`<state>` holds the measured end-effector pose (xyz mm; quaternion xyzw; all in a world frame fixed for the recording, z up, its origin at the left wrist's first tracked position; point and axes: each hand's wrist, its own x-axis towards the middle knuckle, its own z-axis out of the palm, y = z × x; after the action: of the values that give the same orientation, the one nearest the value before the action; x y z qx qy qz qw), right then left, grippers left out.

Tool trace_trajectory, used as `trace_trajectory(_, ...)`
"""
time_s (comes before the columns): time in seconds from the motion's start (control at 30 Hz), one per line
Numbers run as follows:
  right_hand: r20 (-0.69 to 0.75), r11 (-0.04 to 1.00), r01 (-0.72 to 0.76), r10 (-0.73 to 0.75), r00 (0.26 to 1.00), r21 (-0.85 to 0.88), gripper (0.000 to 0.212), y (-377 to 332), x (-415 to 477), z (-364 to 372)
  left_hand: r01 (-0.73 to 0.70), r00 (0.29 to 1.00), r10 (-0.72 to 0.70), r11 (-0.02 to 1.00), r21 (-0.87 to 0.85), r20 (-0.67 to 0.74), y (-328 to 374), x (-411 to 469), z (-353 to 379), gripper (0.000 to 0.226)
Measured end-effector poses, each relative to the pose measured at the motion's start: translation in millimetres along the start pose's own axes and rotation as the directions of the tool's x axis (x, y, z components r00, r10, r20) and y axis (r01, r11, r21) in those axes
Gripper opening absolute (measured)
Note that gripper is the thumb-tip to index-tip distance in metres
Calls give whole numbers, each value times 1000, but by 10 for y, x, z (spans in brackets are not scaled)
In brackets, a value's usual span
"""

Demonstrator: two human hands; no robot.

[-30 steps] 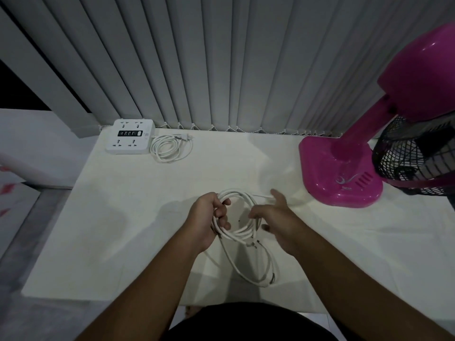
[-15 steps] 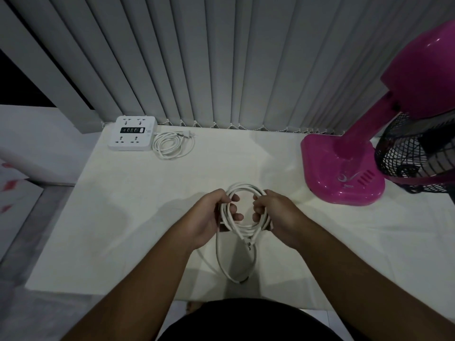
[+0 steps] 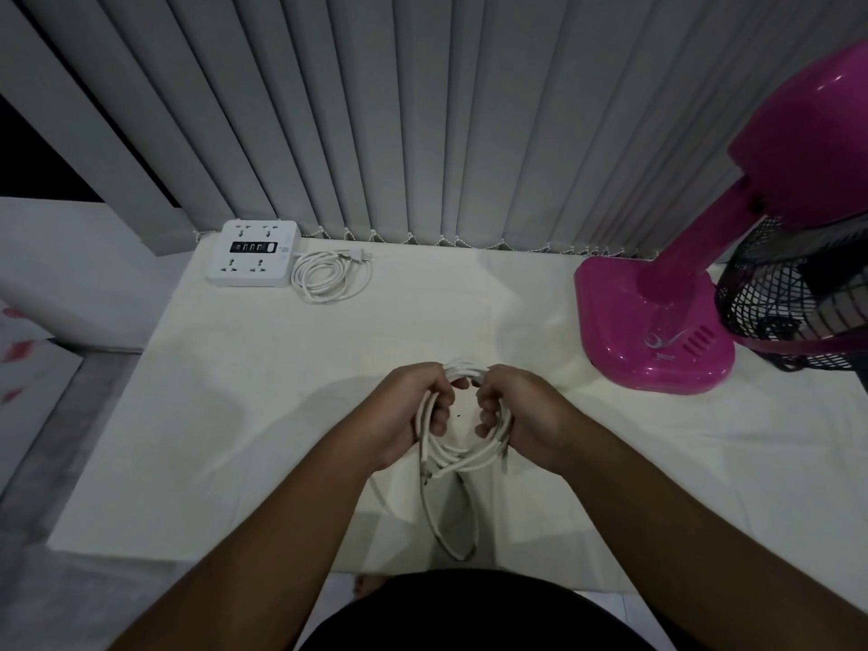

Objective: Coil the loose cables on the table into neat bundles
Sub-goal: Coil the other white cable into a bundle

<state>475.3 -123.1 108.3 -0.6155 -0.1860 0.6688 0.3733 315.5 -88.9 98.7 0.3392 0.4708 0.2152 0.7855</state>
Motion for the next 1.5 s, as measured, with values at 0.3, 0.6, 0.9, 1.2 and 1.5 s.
trace_trajectory(0.3, -90, 980, -86, 104, 991, 180, 15, 161, 62, 21, 55, 998, -63, 941, -335, -15, -130, -4, 19, 10)
trace_trajectory(0.6, 82, 989, 19, -7, 997, -147, 17, -3, 50, -139, 146, 979, -126, 982, -118, 159, 68, -2, -14, 25)
trace_trajectory(0.9, -222, 993, -71, 90, 971, 93, 10, 129, 95, -15, -30, 999, 35, 940, -340, 8, -217, -65, 23, 50)
trace_trajectory(1.2, -123, 979, -129, 149, 981, 161, 9, 94, 28, -62, 1, 991, 52, 918, -396, 122, -189, -112, -11, 40)
trace_trajectory(1.5, -163, 943, -188, 238, 958, 275, 13, 162, 9, 45, -83, 990, 126, 880, -467, 62, -240, -104, 213, 56)
